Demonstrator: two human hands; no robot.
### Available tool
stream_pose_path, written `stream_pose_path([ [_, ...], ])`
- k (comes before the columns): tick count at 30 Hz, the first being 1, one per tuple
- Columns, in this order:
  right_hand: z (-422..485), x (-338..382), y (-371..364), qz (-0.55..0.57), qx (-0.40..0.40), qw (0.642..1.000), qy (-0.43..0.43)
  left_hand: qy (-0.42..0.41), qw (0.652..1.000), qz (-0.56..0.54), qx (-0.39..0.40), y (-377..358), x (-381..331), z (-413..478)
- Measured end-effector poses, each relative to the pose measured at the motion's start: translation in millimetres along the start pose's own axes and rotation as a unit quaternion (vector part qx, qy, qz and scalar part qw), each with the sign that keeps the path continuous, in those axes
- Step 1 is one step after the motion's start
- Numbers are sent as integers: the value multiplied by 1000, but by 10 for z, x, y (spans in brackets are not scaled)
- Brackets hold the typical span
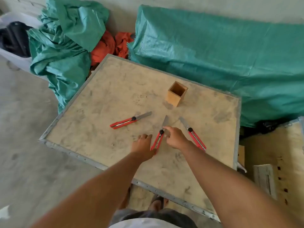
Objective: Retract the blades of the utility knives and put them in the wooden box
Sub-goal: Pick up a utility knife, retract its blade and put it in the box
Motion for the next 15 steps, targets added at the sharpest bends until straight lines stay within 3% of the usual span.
stream_pose_path([
  [8, 163, -206, -205, 47, -7, 998, -43, 19, 999, -49, 9, -352, -20, -41],
  [15, 201, -303, -191, 190, -59, 976, -85, 12, 992, -126, -18, -380, 7, -131],
])
Point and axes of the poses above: each hand's wrist, its own z-axis towards the middle knuckle, its own y-axis out of the back of the hand, x = y × z, the point moved 8 cm from there along z, towards the middle knuckle, and after that the axes turned 1 degree about -y, right-handed, at the moved point
